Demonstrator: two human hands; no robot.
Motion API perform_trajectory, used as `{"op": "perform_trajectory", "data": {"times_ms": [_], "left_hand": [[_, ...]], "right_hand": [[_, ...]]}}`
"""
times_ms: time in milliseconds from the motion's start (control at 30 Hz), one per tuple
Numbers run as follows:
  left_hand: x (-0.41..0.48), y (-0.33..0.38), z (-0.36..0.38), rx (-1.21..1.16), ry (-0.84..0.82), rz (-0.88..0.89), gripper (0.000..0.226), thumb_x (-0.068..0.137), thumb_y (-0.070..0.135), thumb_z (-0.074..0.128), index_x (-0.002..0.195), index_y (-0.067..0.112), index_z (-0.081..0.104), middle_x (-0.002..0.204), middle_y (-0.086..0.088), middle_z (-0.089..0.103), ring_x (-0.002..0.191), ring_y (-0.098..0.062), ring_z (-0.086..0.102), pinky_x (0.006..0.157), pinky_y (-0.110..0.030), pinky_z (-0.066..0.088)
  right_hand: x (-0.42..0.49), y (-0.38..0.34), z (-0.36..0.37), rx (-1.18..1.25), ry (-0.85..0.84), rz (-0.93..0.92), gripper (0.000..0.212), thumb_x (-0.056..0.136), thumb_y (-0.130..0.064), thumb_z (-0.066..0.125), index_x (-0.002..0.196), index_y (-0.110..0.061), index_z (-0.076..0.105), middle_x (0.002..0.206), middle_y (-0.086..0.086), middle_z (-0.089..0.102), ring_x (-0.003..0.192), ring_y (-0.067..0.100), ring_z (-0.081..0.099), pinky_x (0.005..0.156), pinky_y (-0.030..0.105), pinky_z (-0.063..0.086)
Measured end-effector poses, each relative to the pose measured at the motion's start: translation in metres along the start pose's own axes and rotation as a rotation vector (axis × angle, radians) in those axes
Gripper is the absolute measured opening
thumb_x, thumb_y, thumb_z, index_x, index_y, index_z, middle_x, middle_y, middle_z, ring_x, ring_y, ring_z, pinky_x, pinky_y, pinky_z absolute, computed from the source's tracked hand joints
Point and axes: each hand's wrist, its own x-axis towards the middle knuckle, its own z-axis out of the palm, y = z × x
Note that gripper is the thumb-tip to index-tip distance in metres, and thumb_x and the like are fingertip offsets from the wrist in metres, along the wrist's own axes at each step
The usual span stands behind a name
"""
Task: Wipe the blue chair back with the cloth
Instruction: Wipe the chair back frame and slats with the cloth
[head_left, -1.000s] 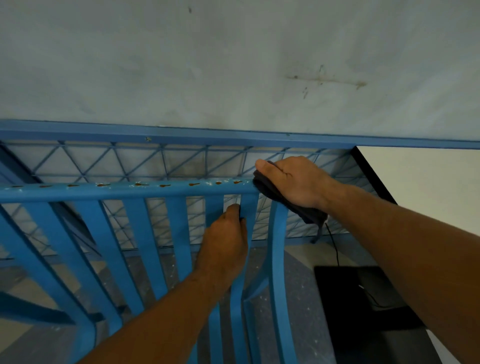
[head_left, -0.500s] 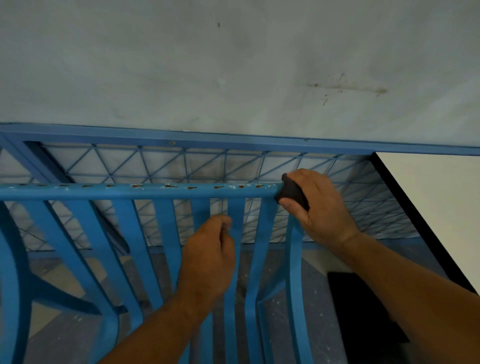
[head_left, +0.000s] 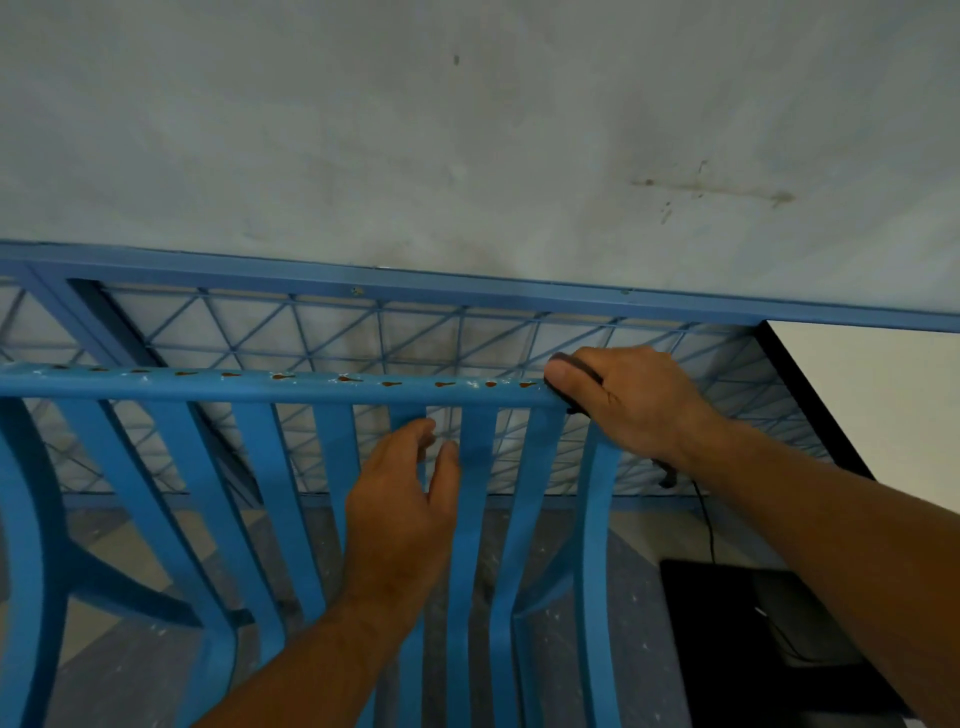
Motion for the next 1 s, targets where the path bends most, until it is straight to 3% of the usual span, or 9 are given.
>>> {"op": "perform_trajectory", "data": {"times_ms": [100,200,300,367,500,700,800,867,1000], "left_hand": [[0.005,0.004,-0.001,-0.004,0.067,-0.042,0.026,0.088,0.027,0.064,0.108,0.011,0.064,0.098,0.002,0.064,0.092,-0.01,0.06,0.082,-0.019,0.049],[0.012,0.005,-0.007,0.011,0.157,-0.117,0.02,0.087,0.026,0.066,0.102,0.013,0.063,0.095,0.002,0.06,0.088,-0.01,0.056,0.076,-0.014,0.044],[0.019,-0.003,-0.013,0.05,0.178,-0.171,0.023,0.086,0.028,0.067,0.1,0.01,0.065,0.093,0.0,0.062,0.084,-0.012,0.057,0.076,-0.026,0.049],[0.02,-0.004,-0.012,-0.008,0.125,-0.212,0.021,0.09,0.028,0.062,0.104,0.012,0.065,0.089,0.005,0.064,0.081,-0.008,0.059,0.072,-0.018,0.047],[0.022,-0.008,-0.01,-0.034,0.043,-0.207,0.016,0.094,0.028,0.055,0.1,0.016,0.065,0.073,0.014,0.059,0.067,0.003,0.055,0.055,-0.006,0.04],[0.026,-0.015,-0.017,-0.037,-0.035,-0.153,0.007,0.094,0.029,0.054,0.096,0.025,0.06,0.071,0.015,0.06,0.063,0.005,0.056,0.054,-0.004,0.042],[0.025,-0.016,-0.016,-0.04,-0.035,-0.153,0.005,0.094,0.03,0.054,0.094,0.028,0.058,0.071,0.013,0.06,0.063,0.005,0.056,0.055,-0.004,0.044],[0.024,-0.016,-0.016,-0.05,-0.042,-0.15,0.008,0.095,0.03,0.053,0.095,0.025,0.059,0.071,0.009,0.061,0.062,0.001,0.057,0.054,-0.007,0.045],[0.025,-0.018,-0.016,-0.034,-0.054,-0.134,0.012,0.095,0.03,0.053,0.096,0.021,0.061,0.068,0.009,0.059,0.058,-0.002,0.055,0.049,-0.008,0.041]], "right_hand": [[0.012,-0.001,-0.006,0.161,-0.053,0.115,0.065,0.093,-0.066,0.025,0.052,-0.017,0.04,0.05,-0.001,0.046,0.052,0.015,0.047,0.057,0.033,0.033],[0.007,0.0,0.0,0.13,0.003,0.122,0.065,0.094,-0.068,0.022,0.058,-0.02,0.048,0.058,0.0,0.054,0.06,0.02,0.052,0.06,0.033,0.034],[-0.015,0.005,0.015,0.119,0.141,-0.061,0.057,0.094,-0.063,0.024,0.096,-0.024,0.064,0.087,0.0,0.063,0.081,0.022,0.057,0.073,0.031,0.039],[-0.027,0.012,0.021,0.122,0.148,-0.18,0.055,0.095,-0.055,0.038,0.131,-0.017,0.055,0.118,0.005,0.06,0.105,0.025,0.053,0.093,0.03,0.035],[-0.03,0.02,0.015,-0.035,0.06,-0.319,0.07,0.096,-0.059,0.033,0.147,-0.01,0.036,0.14,0.011,0.048,0.119,0.034,0.048,0.105,0.043,0.035],[-0.021,-0.005,0.008,-0.027,0.111,-0.257,0.069,0.098,-0.06,0.018,0.14,-0.016,0.05,0.126,0.003,0.063,0.108,0.028,0.059,0.092,0.045,0.046],[-0.009,-0.021,-0.004,-0.094,0.003,-0.144,0.079,0.089,-0.073,0.004,0.135,-0.03,0.052,0.11,-0.004,0.068,0.098,0.025,0.062,0.082,0.043,0.05],[-0.001,-0.025,-0.011,-0.167,-0.102,-0.136,0.084,0.081,-0.077,-0.003,0.135,-0.036,0.047,0.112,-0.007,0.066,0.099,0.023,0.063,0.082,0.043,0.051],[0.013,-0.026,-0.015,-0.164,-0.24,-0.093,0.089,0.072,-0.083,-0.003,0.121,-0.034,0.053,0.104,0.0,0.069,0.091,0.025,0.063,0.08,0.043,0.051]]}}
